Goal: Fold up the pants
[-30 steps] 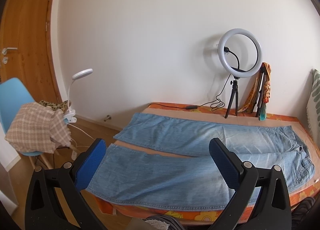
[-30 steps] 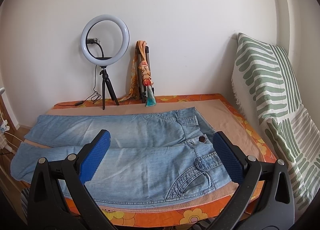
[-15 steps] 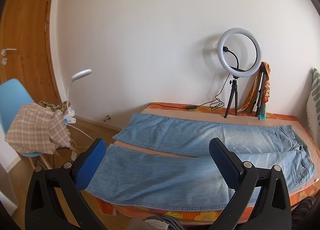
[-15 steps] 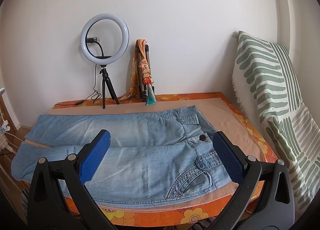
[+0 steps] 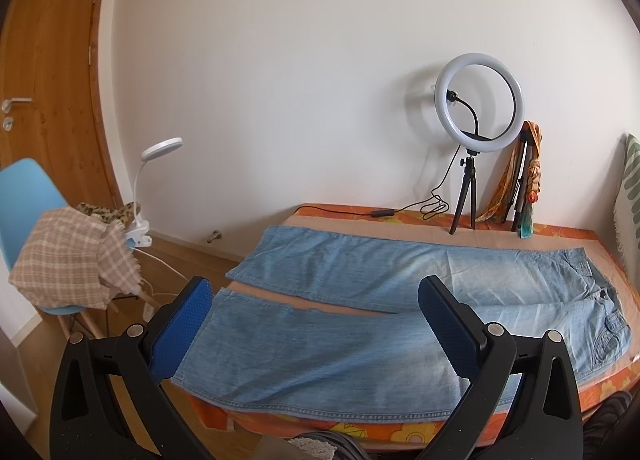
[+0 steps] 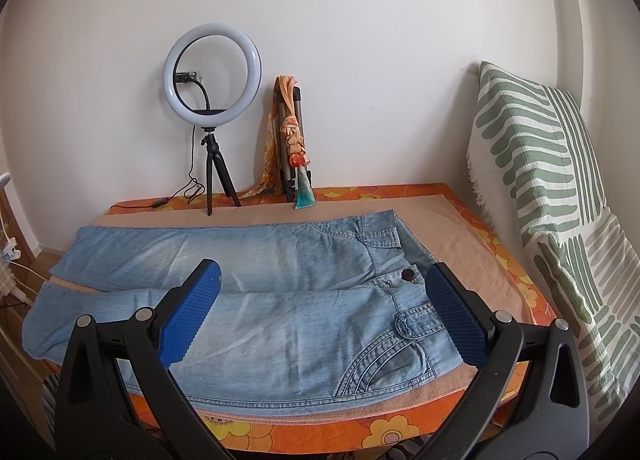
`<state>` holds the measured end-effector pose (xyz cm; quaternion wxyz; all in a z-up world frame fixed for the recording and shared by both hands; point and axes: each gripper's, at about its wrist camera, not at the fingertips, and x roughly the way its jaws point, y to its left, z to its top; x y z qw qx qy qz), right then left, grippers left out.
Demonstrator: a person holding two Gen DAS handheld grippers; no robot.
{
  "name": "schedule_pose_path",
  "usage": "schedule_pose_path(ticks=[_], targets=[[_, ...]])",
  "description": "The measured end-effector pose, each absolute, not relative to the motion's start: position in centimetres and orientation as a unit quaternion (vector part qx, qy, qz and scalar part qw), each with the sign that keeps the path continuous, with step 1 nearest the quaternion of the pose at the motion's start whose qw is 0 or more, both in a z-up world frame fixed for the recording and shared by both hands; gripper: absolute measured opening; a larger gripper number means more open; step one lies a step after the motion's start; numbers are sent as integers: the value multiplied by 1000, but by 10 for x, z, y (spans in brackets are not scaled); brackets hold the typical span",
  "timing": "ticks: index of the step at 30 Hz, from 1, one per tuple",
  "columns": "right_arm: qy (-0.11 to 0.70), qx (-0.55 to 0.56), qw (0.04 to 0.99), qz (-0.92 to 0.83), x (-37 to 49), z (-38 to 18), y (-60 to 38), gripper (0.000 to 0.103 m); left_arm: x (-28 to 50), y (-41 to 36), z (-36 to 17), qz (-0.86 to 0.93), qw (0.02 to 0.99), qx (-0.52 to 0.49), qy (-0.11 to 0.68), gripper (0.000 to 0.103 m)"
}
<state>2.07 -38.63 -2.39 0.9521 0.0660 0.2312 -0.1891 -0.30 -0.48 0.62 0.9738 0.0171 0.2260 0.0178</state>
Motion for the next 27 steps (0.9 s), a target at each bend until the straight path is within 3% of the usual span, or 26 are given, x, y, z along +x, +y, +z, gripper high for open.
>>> schedule_pose_path(ticks=[27], targets=[[258,61,958,-110,40,-45,-375,103,6,25,-19,39,967,24,251,102]])
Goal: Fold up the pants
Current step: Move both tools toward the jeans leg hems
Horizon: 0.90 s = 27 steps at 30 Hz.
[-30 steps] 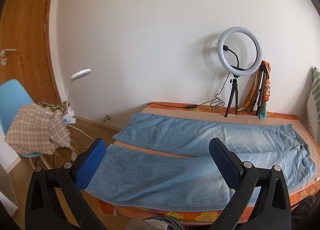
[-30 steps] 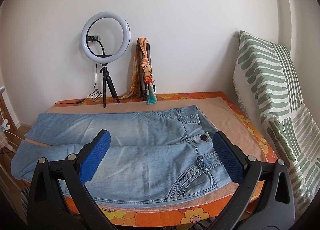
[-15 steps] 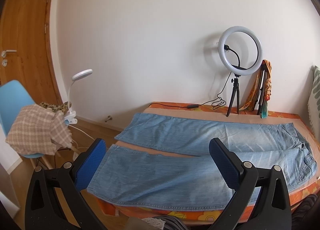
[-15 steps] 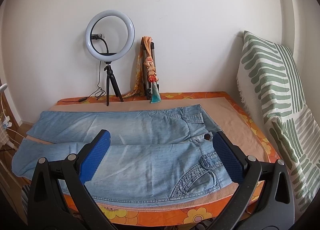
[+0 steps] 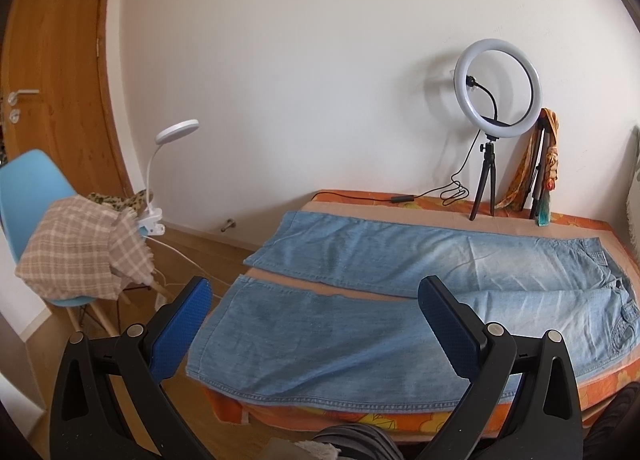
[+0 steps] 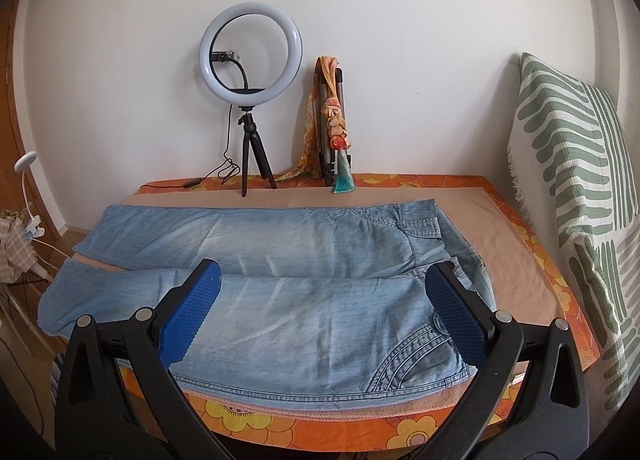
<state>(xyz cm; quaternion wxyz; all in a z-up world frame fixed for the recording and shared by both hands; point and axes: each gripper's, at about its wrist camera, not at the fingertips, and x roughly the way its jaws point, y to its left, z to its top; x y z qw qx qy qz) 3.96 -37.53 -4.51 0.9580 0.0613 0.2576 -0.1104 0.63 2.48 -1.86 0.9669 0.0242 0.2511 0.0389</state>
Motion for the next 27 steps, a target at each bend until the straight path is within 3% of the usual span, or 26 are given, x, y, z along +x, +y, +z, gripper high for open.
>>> schedule_pose_path(ticks=[11,17,27], targets=[[281,-7,960,6,67,-74,-344,103,16,82,-66,61,952,31,297,101],[356,-46,929,91,93,-122,-313,103,25,126,-104,68,933,-24,351,80],[434,-161,867,185,104,-189,-254,92,35,171,-154,67,908,-95,403,62]])
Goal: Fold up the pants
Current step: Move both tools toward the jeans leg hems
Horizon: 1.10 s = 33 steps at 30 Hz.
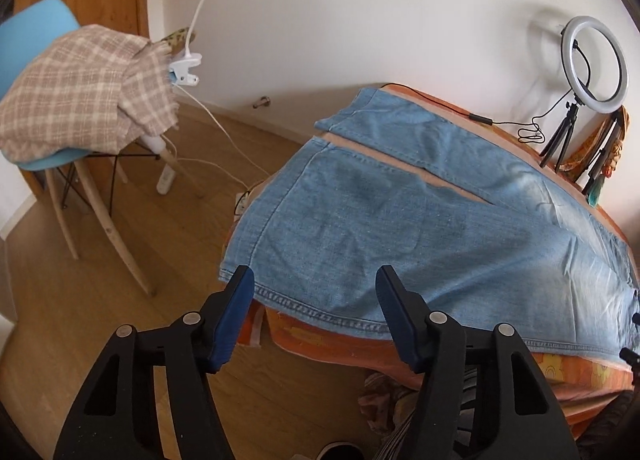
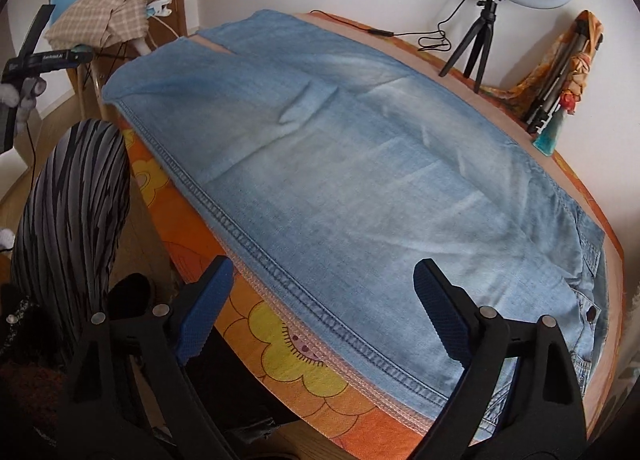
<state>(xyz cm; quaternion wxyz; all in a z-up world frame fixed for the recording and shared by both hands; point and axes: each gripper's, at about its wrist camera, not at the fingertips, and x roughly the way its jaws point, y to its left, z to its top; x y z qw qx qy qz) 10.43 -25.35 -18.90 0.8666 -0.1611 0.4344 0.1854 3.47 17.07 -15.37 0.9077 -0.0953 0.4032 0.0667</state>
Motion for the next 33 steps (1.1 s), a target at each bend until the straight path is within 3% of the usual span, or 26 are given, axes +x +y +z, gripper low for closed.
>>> schedule_pose_path(ticks=[4,13,18,24,25,28,30,31,33], targets=[[454,-177,850,201,112,-207,-241,82,37,186,-165,61,902,-126,410,62],[466,-204,834,216,121,-230,-218,78,39,228,-206,50,866,-250,430,62],[465,-208,834,215,124,-233,-209,71,48,238,-235,37,836,-322,442,63],[470,-190,833,222,126,-232,-206,56,55,243,-256,36,813,-386,435,63],[472,-186,832,225,126,-231,-205,50,53,245,-257,38,810,-399,428,63],[476,-179,828,236,126,-230,-202,34,49,246,-256,41,810,-416,411,56],[478,-183,826,238,126,-230,-198,30,49,246,-251,41,817,-407,406,33],[477,-187,825,239,126,-230,-197,28,49,245,-247,43,823,-398,402,29],[477,-189,823,244,126,-230,-196,21,52,244,-240,45,834,-383,395,9]])
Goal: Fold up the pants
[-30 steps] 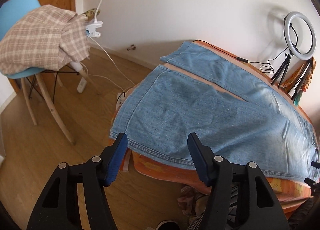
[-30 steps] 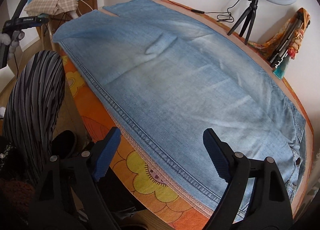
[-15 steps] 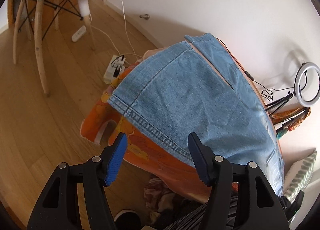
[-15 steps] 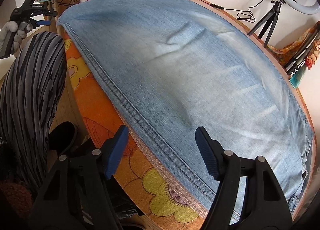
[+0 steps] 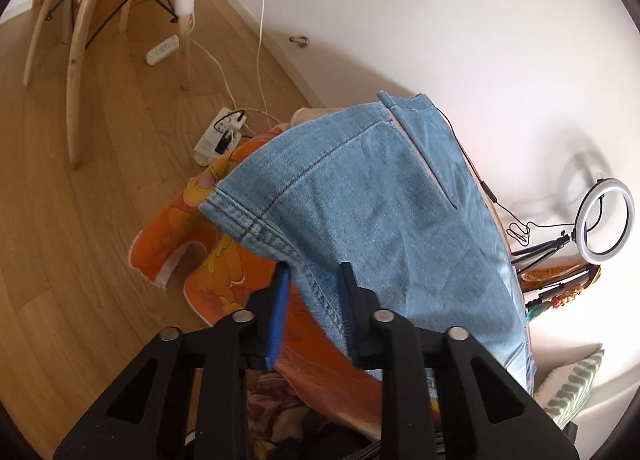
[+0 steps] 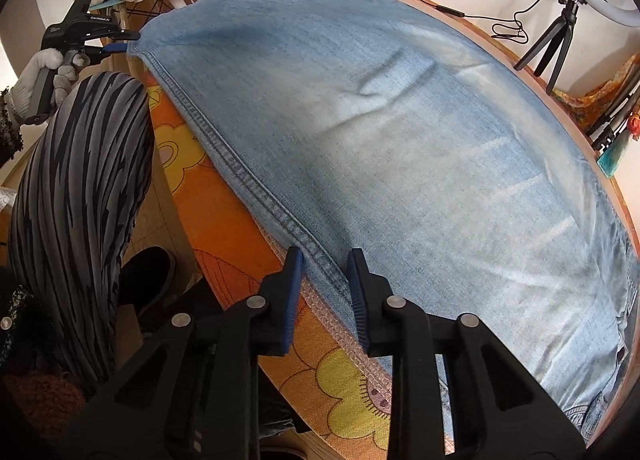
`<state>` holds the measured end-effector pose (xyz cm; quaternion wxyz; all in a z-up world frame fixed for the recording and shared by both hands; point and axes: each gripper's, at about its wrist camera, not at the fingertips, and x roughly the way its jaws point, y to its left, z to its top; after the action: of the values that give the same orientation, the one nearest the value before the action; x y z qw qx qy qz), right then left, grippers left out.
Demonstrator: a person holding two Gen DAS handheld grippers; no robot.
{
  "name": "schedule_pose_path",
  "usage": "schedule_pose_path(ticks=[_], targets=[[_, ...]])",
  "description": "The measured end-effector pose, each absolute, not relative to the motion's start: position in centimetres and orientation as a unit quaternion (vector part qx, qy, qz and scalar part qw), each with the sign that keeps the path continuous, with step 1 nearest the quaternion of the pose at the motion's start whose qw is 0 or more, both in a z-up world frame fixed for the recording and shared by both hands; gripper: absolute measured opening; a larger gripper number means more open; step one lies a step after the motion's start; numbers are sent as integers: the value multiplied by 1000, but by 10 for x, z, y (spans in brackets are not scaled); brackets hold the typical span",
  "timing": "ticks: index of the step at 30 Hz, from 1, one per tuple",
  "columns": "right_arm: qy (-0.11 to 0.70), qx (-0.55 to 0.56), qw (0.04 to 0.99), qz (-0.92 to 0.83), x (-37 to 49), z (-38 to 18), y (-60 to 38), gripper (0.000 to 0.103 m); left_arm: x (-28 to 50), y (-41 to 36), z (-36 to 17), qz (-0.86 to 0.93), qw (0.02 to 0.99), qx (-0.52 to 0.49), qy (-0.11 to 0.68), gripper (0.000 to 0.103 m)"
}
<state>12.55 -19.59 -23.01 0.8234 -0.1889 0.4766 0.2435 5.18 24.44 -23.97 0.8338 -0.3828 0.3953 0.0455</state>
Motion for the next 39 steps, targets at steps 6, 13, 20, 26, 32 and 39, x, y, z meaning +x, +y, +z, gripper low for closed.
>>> schedule_pose_path(ticks=[6,13,20,26,32,39], targets=[[472,-201,824,241,127,-225,-191,8,60,245,-225,44,850,-365,377,7],[461,-209,831,232,127,-217,-190,6,54,252,-237,51,844,-376,378,6],[439,-225,843,216,126,-204,-190,5,59,252,-238,47,845,-379,374,6],[433,-231,844,215,122,-203,-190,5,64,253,-251,68,826,-419,371,34],[399,-252,858,201,111,-191,-189,5,62,251,-231,68,842,-403,353,5],[356,-256,883,166,125,-159,-198,4,76,242,-174,38,874,-372,310,3]])
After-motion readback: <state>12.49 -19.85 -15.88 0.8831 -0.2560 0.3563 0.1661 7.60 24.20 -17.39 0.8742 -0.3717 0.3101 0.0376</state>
